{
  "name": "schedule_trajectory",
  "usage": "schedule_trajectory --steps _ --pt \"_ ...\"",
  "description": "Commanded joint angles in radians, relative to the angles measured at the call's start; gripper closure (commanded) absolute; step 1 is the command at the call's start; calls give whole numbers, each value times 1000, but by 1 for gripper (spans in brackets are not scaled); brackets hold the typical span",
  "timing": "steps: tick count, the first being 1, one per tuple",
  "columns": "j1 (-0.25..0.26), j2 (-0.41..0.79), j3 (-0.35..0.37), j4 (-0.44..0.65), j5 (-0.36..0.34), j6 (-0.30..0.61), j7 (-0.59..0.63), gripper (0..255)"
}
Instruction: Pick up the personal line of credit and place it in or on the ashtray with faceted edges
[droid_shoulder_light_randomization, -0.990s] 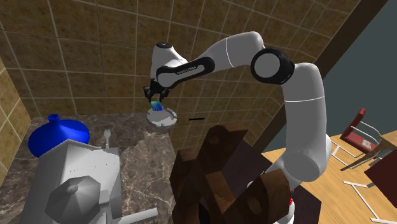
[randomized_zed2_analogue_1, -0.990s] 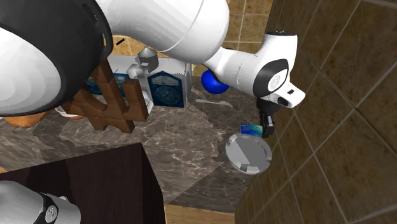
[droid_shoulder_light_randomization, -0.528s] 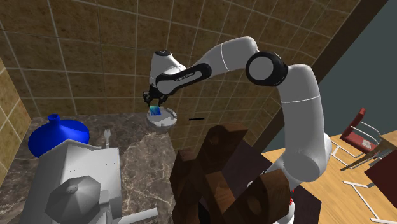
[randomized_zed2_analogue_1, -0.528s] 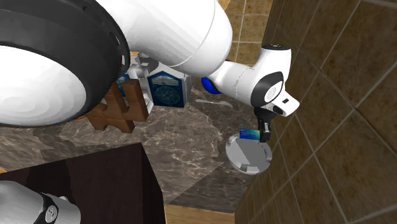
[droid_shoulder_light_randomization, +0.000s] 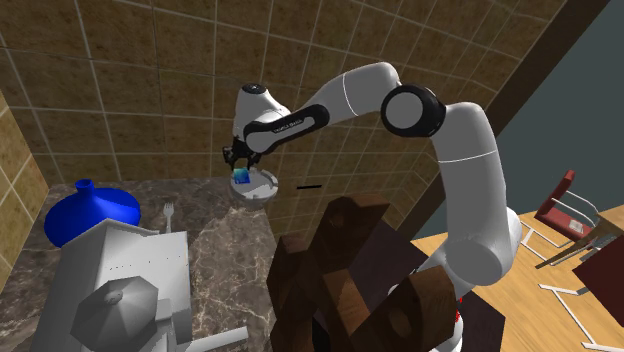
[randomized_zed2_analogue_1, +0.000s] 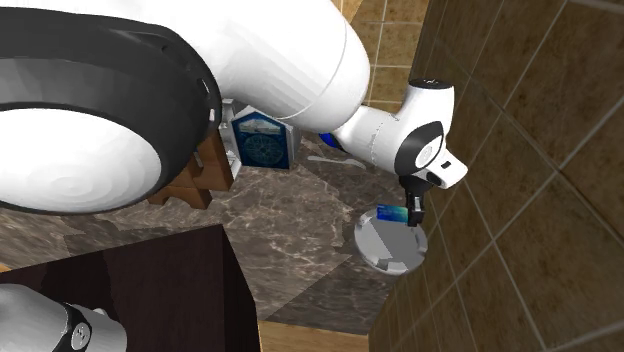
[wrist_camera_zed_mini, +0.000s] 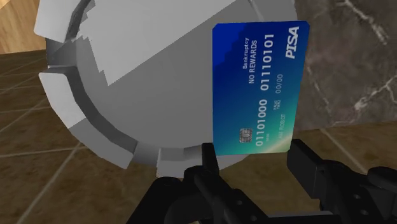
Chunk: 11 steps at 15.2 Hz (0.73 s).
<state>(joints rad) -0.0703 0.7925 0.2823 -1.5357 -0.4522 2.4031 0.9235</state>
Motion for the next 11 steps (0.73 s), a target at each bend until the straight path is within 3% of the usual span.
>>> schedule_trajectory --steps 1,4,5,11 --pt "-13 28 5 -9 -12 2 -59 255" --pt "-17 29 10 -9 -17 0 -57 255" --pt "-16 32 9 -7 -18 2 -56 0" --pt "-26 3 23 -21 -16 -16 -56 0"
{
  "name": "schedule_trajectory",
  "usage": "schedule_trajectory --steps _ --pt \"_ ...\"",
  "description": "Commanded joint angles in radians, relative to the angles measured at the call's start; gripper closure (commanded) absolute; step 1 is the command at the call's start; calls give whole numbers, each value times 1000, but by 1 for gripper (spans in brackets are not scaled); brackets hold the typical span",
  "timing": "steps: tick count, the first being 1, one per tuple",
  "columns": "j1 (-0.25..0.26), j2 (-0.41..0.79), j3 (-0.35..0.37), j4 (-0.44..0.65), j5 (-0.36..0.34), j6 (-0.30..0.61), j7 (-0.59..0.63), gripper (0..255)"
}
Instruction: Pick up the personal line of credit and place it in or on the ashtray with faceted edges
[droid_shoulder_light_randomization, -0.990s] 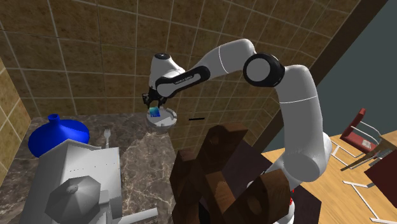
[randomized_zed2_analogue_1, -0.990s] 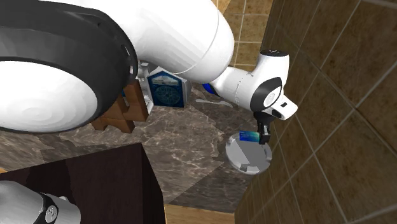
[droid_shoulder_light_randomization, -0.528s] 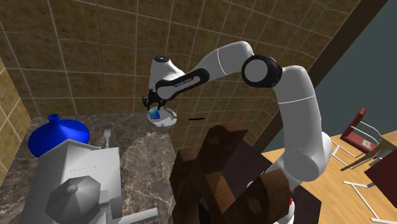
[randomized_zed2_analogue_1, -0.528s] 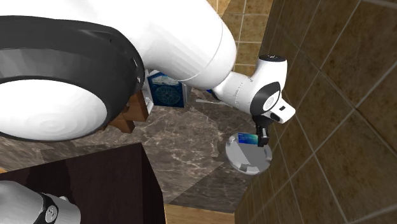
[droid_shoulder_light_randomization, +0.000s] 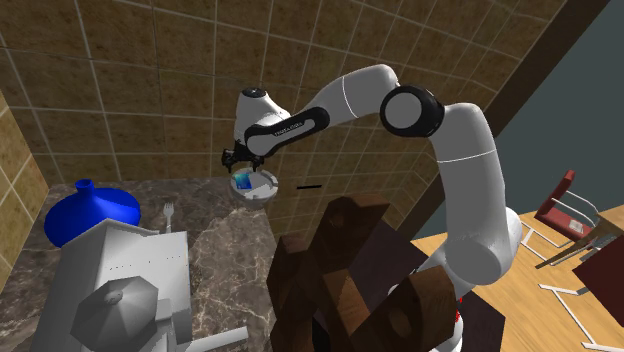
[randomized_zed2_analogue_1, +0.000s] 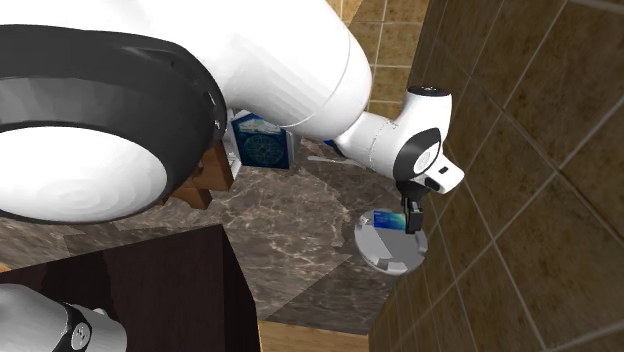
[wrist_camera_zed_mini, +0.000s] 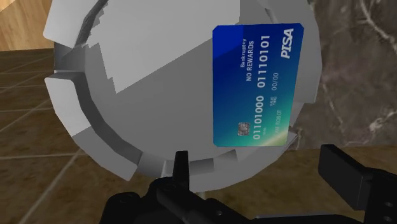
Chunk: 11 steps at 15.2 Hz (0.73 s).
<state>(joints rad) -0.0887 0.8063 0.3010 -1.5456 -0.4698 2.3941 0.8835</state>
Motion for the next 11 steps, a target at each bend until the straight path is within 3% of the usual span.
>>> schedule_trajectory --steps 1,3,11 --pt "-12 -38 13 -23 9 -23 -20 0" --pt "-20 -84 27 -39 23 -52 -27 0" --pt "-20 -84 27 -39 23 -52 -27 0"
